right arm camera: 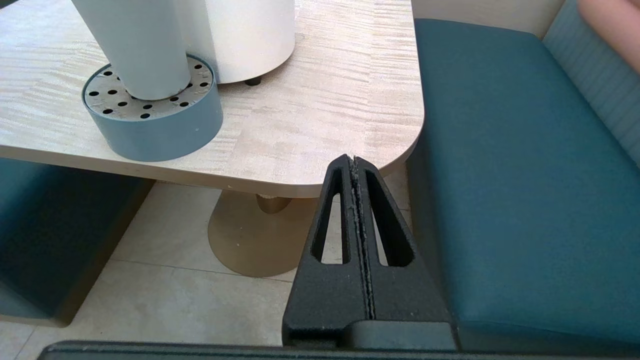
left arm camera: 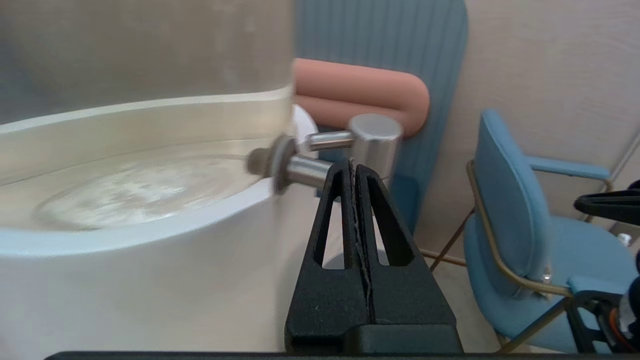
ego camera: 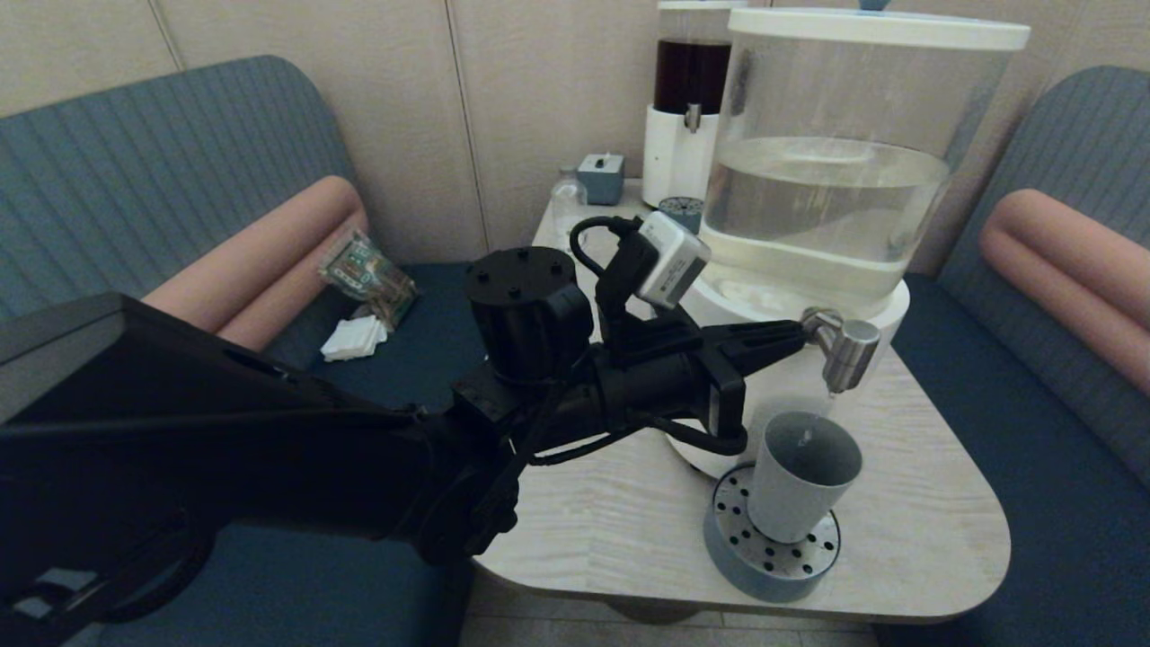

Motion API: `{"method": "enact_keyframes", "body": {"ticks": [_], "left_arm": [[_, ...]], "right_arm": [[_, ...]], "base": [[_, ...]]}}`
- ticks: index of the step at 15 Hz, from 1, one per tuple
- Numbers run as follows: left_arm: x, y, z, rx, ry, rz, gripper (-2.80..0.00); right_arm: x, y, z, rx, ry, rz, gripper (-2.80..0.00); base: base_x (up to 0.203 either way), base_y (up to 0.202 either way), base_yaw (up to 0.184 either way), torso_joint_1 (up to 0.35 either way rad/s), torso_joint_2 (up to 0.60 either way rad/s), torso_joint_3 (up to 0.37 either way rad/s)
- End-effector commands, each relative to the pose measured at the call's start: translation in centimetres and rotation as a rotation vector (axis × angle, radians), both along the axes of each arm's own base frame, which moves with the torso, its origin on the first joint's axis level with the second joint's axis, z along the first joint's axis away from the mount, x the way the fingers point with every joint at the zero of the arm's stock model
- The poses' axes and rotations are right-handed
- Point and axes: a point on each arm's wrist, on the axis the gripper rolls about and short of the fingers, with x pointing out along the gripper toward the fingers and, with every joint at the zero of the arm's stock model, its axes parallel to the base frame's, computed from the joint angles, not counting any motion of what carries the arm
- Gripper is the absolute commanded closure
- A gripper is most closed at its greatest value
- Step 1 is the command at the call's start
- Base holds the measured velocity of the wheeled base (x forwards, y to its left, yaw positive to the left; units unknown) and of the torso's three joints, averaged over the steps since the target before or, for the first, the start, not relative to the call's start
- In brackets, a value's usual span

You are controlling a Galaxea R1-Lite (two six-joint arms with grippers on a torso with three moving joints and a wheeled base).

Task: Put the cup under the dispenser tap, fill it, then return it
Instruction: Turn off the faucet

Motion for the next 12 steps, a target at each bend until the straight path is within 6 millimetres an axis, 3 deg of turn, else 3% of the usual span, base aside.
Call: {"method": "enact_keyframes", "body": {"ticks": [1, 12], "left_arm": [[-0.3, -0.5, 0.0, -0.006, -0.006, -0.015, 0.00], [0.4, -1.6, -0.2, -0.015, -0.017, -0.022, 0.00]], "right_arm": [[0.0, 0.0, 0.0, -0.001, 0.000, 0.001, 0.00], [0.0, 0.0, 0.0, 0.001, 0.000, 0.000, 0.00]], "base": [[0.000, 0.000, 0.000, 0.000, 0.00, 0.000], [0.000, 0.000, 0.000, 0.000, 0.00, 0.000]]}}
